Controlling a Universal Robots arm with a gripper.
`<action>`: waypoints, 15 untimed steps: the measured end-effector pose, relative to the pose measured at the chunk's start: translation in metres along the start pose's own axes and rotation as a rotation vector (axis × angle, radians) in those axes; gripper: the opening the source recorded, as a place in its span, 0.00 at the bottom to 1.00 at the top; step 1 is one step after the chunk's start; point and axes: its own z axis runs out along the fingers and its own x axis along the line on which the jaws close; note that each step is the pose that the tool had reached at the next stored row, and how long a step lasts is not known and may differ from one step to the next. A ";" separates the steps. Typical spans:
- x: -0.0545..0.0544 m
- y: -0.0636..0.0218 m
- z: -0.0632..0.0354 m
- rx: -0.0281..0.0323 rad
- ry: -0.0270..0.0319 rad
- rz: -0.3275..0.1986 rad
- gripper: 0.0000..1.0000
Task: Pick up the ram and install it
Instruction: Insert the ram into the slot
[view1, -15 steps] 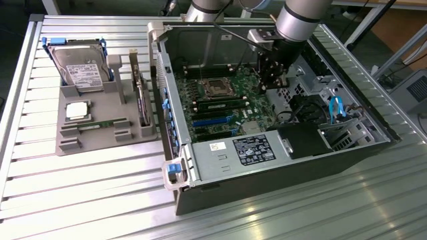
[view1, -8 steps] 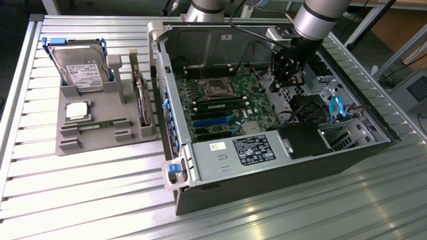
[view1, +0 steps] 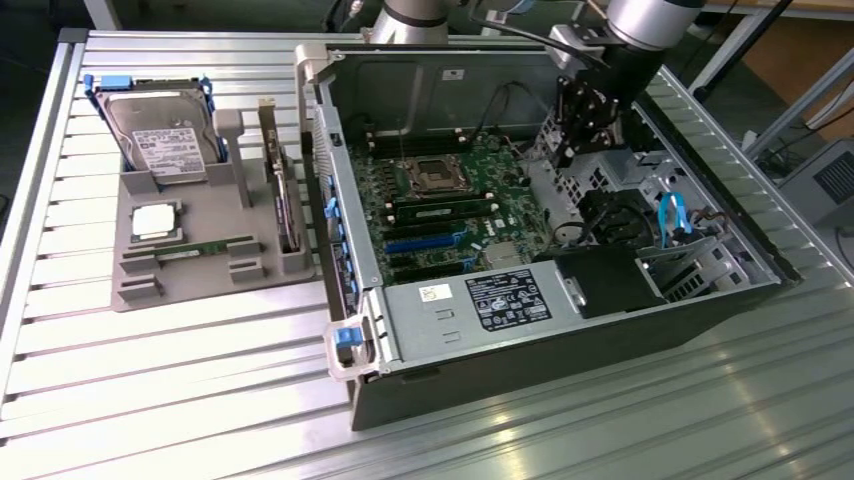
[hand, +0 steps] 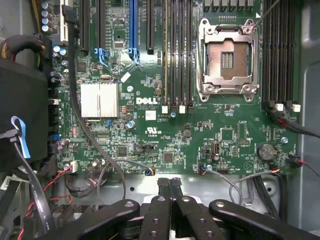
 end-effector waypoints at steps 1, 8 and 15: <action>0.000 0.0011 -0.0012 0.0000 -0.0001 0.000 0.10; 0.000 0.0242 -0.0065 0.0045 -0.0008 0.000 0.10; 0.000 0.0280 -0.0161 0.0063 -0.0008 0.000 0.10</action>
